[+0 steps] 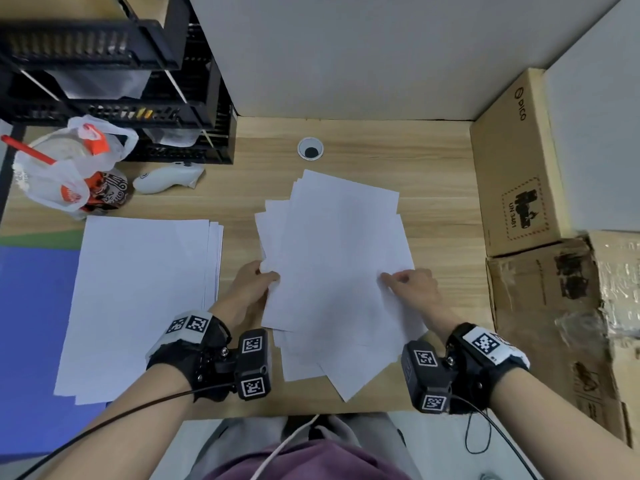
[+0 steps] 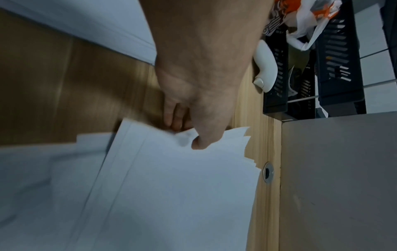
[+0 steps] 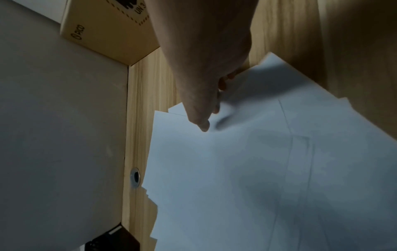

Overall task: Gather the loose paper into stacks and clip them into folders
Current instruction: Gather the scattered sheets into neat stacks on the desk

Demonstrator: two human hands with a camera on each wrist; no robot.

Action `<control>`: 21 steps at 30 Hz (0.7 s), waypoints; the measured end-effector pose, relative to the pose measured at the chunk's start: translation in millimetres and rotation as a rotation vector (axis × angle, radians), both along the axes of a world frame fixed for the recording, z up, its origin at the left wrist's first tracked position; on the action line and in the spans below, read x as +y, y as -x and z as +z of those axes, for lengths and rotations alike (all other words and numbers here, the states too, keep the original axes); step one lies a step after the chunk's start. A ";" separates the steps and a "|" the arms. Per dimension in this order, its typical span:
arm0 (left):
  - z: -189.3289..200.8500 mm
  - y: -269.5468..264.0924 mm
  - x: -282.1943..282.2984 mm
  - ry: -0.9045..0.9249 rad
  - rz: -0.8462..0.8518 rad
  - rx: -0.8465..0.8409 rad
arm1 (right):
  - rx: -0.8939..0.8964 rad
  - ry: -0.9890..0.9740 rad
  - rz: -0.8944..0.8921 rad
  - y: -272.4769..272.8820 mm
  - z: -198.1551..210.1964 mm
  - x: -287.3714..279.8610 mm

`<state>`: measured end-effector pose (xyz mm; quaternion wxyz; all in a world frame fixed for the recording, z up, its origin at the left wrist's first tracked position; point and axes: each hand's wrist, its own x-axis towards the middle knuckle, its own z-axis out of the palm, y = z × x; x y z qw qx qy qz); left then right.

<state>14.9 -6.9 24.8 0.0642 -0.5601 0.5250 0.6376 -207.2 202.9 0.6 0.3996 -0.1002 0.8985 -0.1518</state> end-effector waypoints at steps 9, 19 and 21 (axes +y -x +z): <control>5.3 11.7 3.6 0.246 -0.079 0.217 | -0.264 0.273 -0.470 9.2 -4.3 -26.6; 25.9 -11.4 -25.8 0.134 0.151 0.353 | -0.358 0.653 -0.529 9.8 31.6 -47.0; 20.5 -13.2 -27.7 0.134 0.275 0.352 | -0.210 0.618 -0.520 16.7 38.7 -43.3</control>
